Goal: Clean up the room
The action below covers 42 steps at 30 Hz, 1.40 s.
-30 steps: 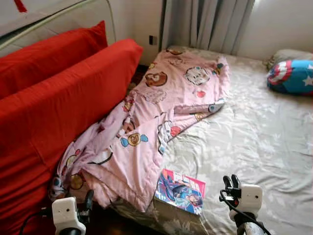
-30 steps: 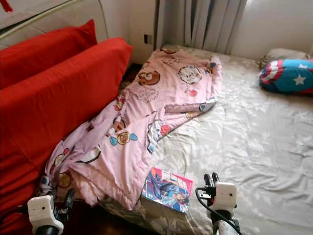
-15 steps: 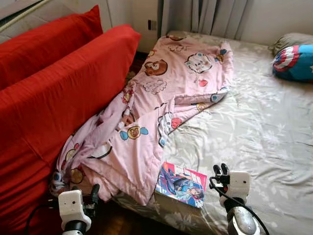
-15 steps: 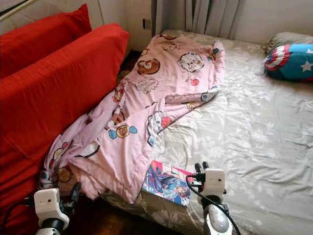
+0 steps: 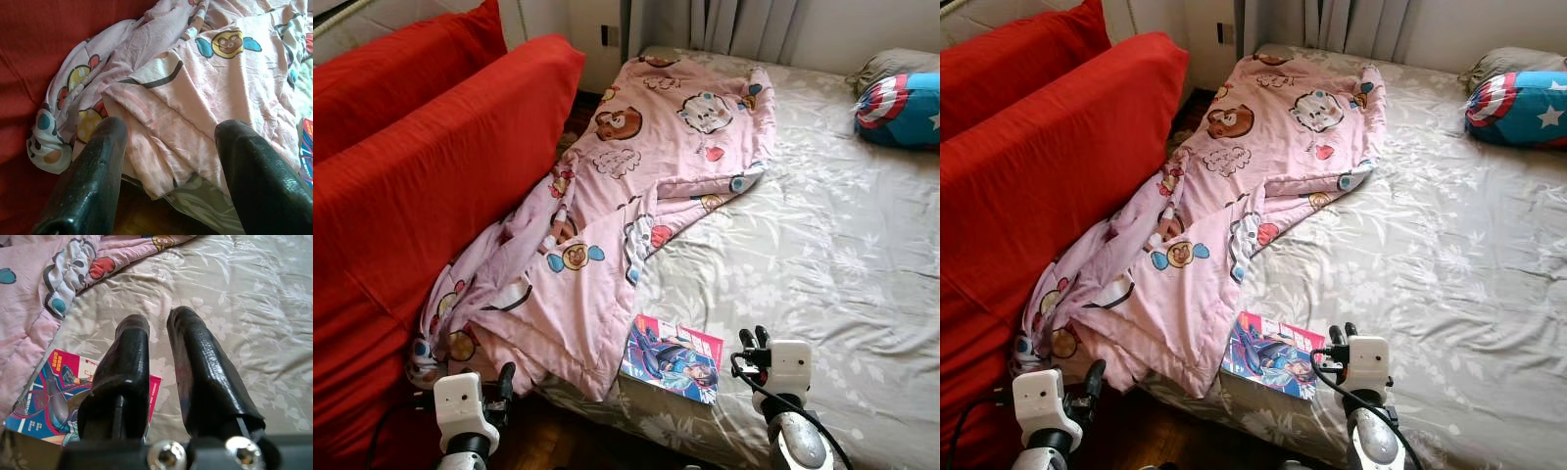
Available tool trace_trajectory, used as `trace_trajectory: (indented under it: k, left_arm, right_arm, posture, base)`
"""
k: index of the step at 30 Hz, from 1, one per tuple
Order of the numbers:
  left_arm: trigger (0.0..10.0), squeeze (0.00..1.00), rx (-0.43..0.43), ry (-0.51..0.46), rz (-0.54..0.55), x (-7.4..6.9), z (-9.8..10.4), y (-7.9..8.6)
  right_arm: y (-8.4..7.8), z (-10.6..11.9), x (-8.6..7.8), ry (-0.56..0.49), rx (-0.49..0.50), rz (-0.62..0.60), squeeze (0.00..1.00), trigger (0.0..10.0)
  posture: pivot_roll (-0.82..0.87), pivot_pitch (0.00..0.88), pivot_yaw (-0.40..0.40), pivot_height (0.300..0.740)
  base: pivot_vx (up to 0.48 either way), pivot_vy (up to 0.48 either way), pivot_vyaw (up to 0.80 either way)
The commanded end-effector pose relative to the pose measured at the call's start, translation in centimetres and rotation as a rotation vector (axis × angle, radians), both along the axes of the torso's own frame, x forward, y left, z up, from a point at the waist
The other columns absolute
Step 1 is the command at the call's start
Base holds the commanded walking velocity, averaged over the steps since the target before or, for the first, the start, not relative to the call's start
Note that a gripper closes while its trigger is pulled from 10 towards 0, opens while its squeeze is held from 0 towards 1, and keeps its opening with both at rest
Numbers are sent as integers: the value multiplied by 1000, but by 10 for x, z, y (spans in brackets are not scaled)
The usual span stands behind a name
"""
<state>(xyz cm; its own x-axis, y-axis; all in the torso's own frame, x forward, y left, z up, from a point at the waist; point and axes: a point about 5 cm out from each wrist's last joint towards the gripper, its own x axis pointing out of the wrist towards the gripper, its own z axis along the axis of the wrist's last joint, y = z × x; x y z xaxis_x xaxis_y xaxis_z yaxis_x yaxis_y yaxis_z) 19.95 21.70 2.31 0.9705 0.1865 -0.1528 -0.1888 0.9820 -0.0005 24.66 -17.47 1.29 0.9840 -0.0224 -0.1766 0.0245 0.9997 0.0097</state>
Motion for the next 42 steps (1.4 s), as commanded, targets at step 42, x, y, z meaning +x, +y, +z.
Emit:
trace_trajectory:
  k: [42]
  left_arm:
    - [10000,0,-23,23,14,-3,-3,-9]
  right_arm:
    - [2,-3,-1,42,-1,18,0,10000]
  posture:
    - [-90,232,-44,660]
  base:
    - [0,0,0]
